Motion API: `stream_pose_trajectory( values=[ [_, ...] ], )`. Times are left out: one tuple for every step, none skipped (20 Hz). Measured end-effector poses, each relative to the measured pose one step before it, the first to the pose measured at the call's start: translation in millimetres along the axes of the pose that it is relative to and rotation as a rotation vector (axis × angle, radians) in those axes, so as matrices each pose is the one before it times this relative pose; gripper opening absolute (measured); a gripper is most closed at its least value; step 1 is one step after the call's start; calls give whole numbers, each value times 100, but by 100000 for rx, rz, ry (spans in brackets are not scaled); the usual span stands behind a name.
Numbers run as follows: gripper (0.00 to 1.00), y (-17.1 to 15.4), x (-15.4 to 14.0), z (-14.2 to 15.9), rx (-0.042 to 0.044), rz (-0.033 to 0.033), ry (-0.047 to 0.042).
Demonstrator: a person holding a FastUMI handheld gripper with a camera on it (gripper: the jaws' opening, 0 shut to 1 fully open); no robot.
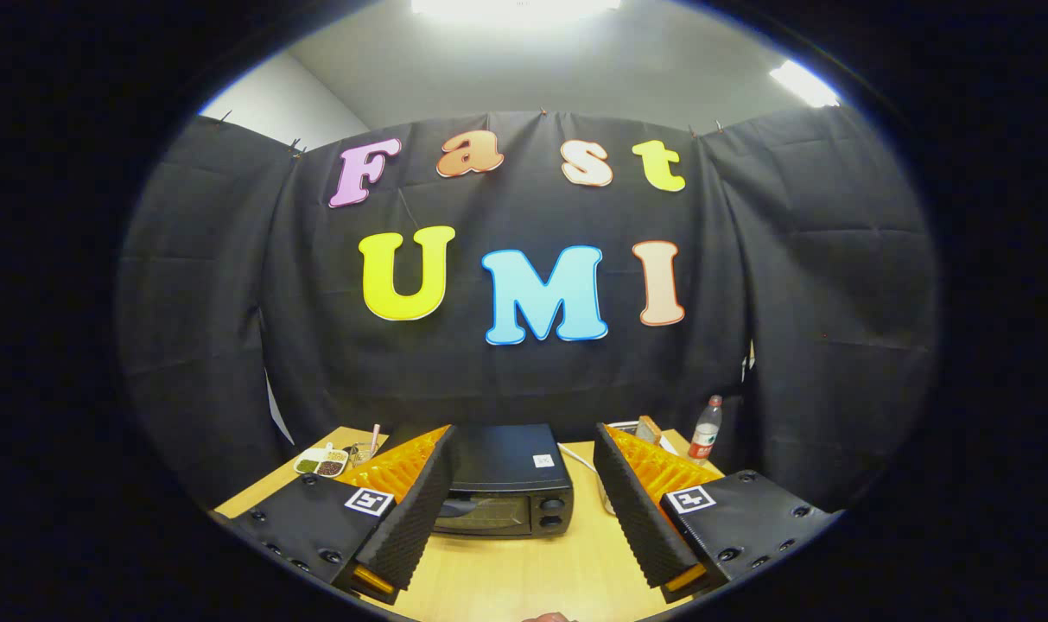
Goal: Open the toaster oven, put the food inside, and close the toaster oven door.
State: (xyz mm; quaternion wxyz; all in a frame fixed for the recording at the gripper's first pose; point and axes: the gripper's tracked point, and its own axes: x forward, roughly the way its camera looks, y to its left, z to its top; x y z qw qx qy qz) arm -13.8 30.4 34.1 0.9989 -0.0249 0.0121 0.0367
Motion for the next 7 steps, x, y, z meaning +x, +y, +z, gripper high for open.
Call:
stream_pose_trajectory(
  values=[
    [98,-885,-720,387,-2026,-1160,-1729],
    [98,-892,-758,85,-1021,-1517,-1127],
    [98,-658,-591,143,118,-828,-488],
    [98,-360,-388,75,988,-315,-368],
    [98,-272,-301,-47,671,99,-78],
    [98,-454,-22,-245,751,-358,364],
    [98,-377,-152,-224,1068,35,673]
  ],
)
